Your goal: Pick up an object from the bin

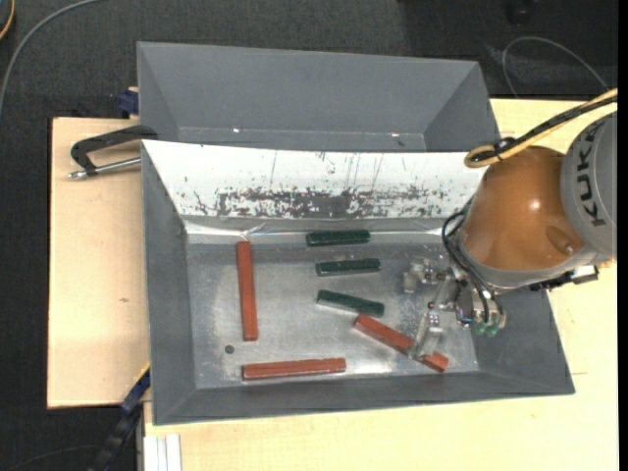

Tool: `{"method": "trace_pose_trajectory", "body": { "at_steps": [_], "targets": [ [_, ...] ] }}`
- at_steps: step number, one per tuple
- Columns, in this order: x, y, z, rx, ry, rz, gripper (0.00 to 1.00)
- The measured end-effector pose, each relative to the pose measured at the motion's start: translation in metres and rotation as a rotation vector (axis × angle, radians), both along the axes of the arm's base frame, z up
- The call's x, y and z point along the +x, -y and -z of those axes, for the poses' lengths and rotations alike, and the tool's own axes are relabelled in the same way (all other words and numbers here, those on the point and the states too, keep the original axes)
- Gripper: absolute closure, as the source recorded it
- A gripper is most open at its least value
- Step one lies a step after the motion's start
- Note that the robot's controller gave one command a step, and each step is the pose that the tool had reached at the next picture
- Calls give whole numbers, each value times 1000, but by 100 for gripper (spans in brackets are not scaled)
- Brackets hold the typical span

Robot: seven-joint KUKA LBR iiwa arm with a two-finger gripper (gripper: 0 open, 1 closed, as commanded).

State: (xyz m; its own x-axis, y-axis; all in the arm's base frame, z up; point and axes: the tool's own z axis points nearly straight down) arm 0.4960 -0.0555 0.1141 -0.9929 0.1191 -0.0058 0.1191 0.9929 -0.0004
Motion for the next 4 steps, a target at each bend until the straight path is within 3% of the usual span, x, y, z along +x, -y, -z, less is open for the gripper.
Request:
{"method": "trace_pose_trajectory", "body": {
  "at_steps": [1,2,3,4],
  "targets": [
    [-3,-39,46,4,-10,63,0],
    [-3,-40,46,3,-7,63,0],
    [-3,-40,46,3,-6,64,100],
    [-2,-40,27,3,0,64,100]
  ]
}}
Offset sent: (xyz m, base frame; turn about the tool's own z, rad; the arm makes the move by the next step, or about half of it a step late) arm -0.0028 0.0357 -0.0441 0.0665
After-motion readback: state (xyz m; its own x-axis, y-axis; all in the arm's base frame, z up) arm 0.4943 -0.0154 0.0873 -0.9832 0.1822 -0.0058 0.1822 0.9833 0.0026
